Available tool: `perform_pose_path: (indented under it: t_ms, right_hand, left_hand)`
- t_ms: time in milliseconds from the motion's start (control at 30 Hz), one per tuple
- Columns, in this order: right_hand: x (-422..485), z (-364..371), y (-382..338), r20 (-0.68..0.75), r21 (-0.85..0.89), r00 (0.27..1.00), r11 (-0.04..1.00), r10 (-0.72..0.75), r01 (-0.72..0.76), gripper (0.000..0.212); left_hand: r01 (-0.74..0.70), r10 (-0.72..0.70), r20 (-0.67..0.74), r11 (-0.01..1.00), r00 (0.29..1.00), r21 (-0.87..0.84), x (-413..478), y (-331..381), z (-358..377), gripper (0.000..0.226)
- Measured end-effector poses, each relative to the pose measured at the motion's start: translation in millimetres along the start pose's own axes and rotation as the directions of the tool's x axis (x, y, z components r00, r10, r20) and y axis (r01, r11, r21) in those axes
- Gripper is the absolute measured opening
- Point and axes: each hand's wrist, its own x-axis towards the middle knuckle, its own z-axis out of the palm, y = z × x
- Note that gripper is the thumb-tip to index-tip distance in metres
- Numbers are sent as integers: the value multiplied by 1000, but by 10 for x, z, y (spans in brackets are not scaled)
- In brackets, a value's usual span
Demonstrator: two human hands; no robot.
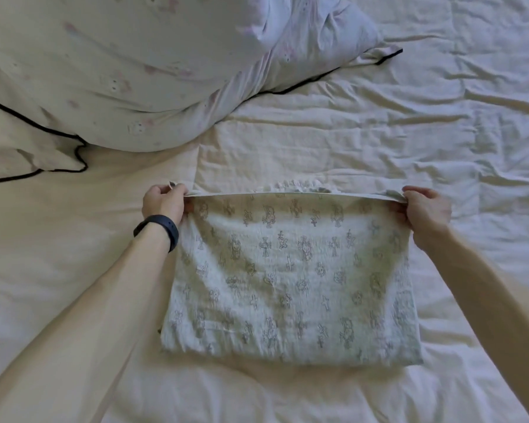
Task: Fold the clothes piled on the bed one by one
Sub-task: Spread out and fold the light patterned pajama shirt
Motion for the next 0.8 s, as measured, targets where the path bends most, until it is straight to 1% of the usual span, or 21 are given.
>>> perform_pose_path:
  t_ms: [67, 100, 167, 200, 233, 300, 333, 367, 400, 467, 500, 567, 633, 667, 700, 733, 800]
  right_hand:
    - [62, 62, 28, 35, 28, 999, 999, 20, -21, 19]
    - [61, 84, 39, 78, 26, 997, 999, 27, -29, 23]
    - [10, 103, 52, 188, -23, 982, 1000, 1, 3, 44]
    - [-42, 103, 55, 237, -75, 971, 996, -32, 52, 56]
    - [-129, 94, 62, 270, -143, 959, 982, -80, 123, 63]
    - [-406, 81, 101, 299, -257, 931, 923, -208, 288, 69]
    - [-580, 85, 139, 305, -294, 916, 889, -262, 352, 69]
    - [-771, 97, 197, 312, -313, 904, 867, -292, 388, 68]
    - [-968, 96, 279, 318, -326, 898, 854, -304, 405, 67]
    - [-1329, 41, 515, 284, -372, 912, 843, -295, 388, 67]
    - [-1477, -7, 645, 233, -414, 931, 838, -281, 356, 67]
    - [-1745, -150, 918, 96, -506, 972, 830, -213, 232, 73]
    - [-1973, -322, 1151, -47, -536, 996, 843, -76, 39, 83]
    - [-2042, -416, 1250, -118, -527, 993, 848, -3, -60, 83]
    - [-2091, -516, 1338, -183, -499, 980, 852, 74, -157, 81]
    - [-2115, -612, 1413, -239, -442, 959, 862, 155, -249, 78]
    - [-2145, -737, 1484, -291, -225, 888, 876, 356, -426, 74]
  left_hand:
    - [-12, 12, -2, 999, 1000, 32, 58, -18, 62, 25]
    - [-12, 12, 18, 999, 1000, 35, 90, -40, 89, 24]
    - [6, -4, 135, 1000, 991, -10, 106, -110, 141, 32]
    - [-1, 2, 187, 1000, 982, -5, 83, -153, 157, 38]
    - [-53, 41, 198, 997, 979, 54, 32, -201, 157, 43]
    - [-228, 203, 141, 956, 969, 187, -151, -316, 132, 48]
    - [-276, 258, 107, 935, 960, 224, -279, -382, 108, 52]
    - [-269, 260, 68, 932, 963, 241, -419, -465, 73, 55]
    - [-231, 231, 29, 942, 973, 243, -566, -579, 21, 57]
    - [-124, 133, -24, 967, 991, 223, -862, -877, -129, 59]
    - [-72, 85, -45, 969, 995, 238, -1005, -1029, -209, 59]
    - [-15, 43, -73, 936, 996, 352, -1286, -1321, -365, 58]
    - [-5, 47, -79, 888, 996, 461, -1489, -1528, -518, 58]
    - [14, 36, -95, 876, 995, 482, -1547, -1593, -574, 57]
    - [53, 3, -118, 879, 993, 473, -1600, -1630, -627, 56]
    - [113, -54, -148, 898, 987, 425, -1644, -1654, -668, 56]
    - [291, -241, -216, 925, 946, 243, -1683, -1678, -722, 56]
